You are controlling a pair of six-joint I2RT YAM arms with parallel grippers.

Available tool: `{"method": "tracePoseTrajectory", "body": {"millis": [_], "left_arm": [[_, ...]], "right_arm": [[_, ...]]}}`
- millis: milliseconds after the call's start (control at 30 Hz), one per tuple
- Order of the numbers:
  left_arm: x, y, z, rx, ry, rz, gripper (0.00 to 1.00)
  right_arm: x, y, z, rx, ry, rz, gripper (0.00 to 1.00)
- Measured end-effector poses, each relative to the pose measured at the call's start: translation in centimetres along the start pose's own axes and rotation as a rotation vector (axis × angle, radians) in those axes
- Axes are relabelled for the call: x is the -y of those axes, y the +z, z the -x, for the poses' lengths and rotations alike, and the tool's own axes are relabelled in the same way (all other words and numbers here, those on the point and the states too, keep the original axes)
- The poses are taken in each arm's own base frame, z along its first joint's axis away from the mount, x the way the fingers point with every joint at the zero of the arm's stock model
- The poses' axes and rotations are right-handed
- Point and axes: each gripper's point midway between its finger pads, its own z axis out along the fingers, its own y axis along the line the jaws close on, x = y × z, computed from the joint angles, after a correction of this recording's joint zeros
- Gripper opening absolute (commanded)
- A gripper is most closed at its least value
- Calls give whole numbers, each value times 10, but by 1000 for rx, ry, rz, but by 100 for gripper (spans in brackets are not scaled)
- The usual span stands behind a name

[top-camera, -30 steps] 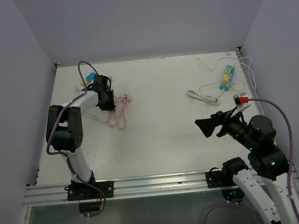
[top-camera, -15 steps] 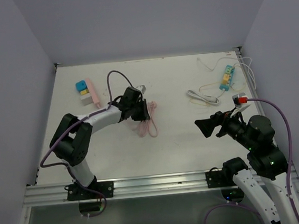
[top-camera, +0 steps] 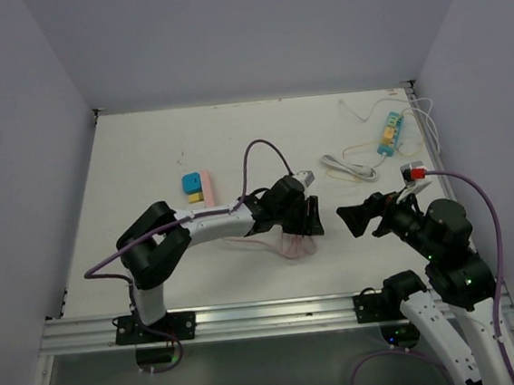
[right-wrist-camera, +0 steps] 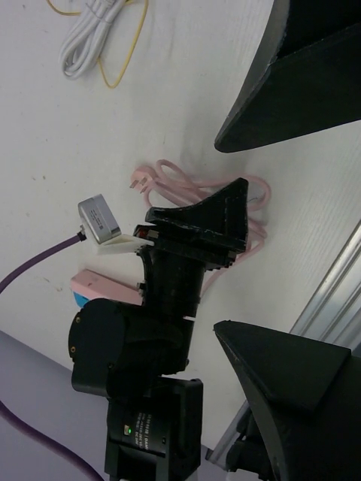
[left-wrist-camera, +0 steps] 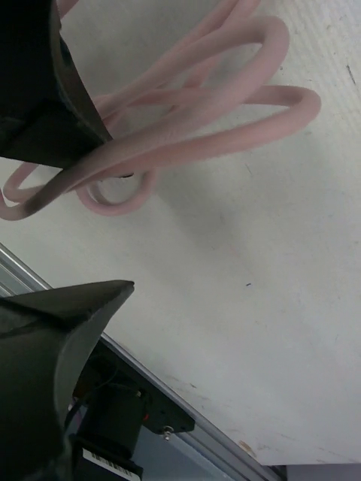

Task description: Pull the plug off the socket

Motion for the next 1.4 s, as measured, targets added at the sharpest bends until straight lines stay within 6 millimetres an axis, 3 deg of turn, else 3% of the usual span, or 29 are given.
{"method": "tracePoseTrajectory", "body": {"millis": [167,233,333,500,633,700,800,967,1067,1200,1400], "left_arm": [[3,-7,15,53,-2,27,79],[5,-16,25,86,2,46,98],[9,-38,48,161,19,74,100],[21,-93,92,317,38,77,100],[11,-146,130,457,21,110,99],[-2,-162,138,495,8,139,100],[-36,-211,155,600,-34,214,100],[-97,-282,159,719,-78,431,100],[-125,-317,151,770,-95,519,100],[-172,-332,121,751,-139,598,100],[-253,-314,58,590,-333,609,99]], "right_arm": [[2,-3,4,23,-15,-15,99],[3,-4,6,33,-18,-22,99],[5,-5,9,46,-19,-39,99],[9,-5,13,56,-25,-62,99],[11,1,11,28,-22,-72,99],[13,8,9,6,-16,-78,99],[19,21,3,-49,-1,-98,99],[34,49,-19,-177,41,-147,99],[34,66,-34,-251,48,-157,99],[14,89,-58,-335,-7,-134,99],[-48,135,-110,-487,-147,-79,99]]}}
